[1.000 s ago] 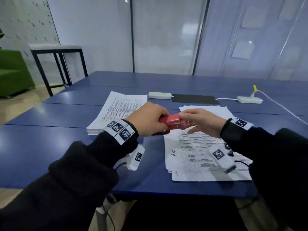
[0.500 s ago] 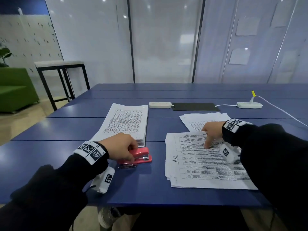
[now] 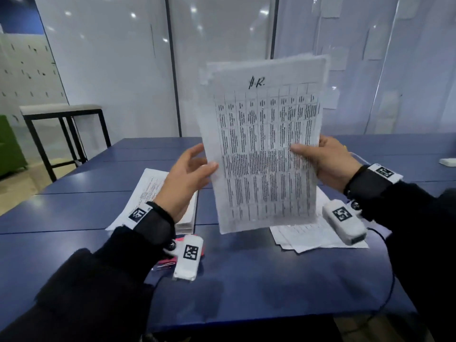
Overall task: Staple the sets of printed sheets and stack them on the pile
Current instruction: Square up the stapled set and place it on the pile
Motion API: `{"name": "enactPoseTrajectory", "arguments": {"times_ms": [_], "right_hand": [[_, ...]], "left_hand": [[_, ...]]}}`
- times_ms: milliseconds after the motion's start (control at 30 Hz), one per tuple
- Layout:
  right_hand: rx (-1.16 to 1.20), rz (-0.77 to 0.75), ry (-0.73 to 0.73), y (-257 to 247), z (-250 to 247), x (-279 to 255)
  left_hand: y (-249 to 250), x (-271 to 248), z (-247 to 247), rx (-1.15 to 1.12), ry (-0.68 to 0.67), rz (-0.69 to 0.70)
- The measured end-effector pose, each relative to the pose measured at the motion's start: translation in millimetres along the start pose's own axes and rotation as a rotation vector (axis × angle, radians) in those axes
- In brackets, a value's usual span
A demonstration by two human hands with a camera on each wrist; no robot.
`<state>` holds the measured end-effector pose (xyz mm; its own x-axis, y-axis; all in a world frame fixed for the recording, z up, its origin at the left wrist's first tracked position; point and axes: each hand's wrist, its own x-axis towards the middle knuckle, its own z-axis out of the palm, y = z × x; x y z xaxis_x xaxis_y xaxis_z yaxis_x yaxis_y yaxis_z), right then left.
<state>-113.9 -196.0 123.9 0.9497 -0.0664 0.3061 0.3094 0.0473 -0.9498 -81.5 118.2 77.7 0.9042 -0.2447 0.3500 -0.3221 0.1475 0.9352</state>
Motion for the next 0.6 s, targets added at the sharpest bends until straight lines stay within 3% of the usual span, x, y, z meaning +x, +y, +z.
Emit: {"name": "enactPoseTrajectory", "arguments": {"times_ms": [200,367,500,600], "right_hand": [[0.019,-0.16,0.222,-8,36,-1],[-0.086,-0.227,0.22,-15,39,0],[-0.137,-0.132,0.156,13,32,-9],[-0.158,-0.124,0.171,14,40,-6]], "left_hand": [[36,32,49,0.128,0.271,0.149],[41,28,52,0.23,0.242,0.179],[6,10,43,0.248,0.201,0.109],[10,14,47,0.23,0.213,0.104]]}}
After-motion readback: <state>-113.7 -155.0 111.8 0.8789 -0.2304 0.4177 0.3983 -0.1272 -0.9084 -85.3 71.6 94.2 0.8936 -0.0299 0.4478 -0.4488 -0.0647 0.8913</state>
